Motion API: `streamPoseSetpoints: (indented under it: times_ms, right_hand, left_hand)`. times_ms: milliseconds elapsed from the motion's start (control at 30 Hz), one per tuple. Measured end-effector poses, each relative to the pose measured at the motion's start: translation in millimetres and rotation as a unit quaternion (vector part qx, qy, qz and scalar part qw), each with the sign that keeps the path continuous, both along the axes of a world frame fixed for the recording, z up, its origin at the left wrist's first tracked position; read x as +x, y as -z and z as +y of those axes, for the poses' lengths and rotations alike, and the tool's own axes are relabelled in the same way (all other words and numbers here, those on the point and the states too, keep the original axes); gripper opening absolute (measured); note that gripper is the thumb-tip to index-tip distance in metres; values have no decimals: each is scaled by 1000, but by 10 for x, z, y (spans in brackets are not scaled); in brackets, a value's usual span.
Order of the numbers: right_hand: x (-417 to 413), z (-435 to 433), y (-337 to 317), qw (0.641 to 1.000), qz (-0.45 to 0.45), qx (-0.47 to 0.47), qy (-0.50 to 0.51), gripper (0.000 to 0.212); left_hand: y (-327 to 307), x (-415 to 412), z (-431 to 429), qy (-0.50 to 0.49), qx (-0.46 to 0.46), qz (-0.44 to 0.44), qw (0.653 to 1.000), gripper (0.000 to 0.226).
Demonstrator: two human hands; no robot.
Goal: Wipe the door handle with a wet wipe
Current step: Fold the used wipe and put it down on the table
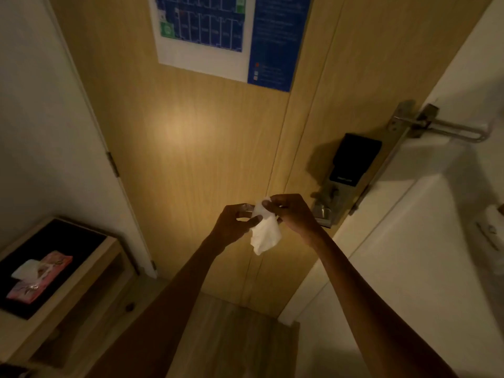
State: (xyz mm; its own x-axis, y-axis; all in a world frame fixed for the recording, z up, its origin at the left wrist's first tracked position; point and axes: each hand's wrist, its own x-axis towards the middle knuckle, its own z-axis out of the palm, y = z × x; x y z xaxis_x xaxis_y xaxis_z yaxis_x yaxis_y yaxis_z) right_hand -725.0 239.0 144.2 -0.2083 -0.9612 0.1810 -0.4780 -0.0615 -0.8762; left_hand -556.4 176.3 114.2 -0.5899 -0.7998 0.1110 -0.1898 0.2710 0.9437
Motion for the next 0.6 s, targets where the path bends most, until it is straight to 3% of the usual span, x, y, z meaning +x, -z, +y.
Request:
streamPoseSetpoints:
  times_ms: [167,400,600]
  right_hand:
    - [480,-283,-102,997,-15,20,-71,25]
    - [1526,-791,-130,990,-58,59,-112,22]
    - [2716,-1322,-20,972,-9,120,-202,20]
  left_hand:
    - [14,473,-155,-77,62,8,995,24]
    - [56,1578,-487,-153,77,14,985,24]
    - [92,2919,-801,-236,110,10,965,31]
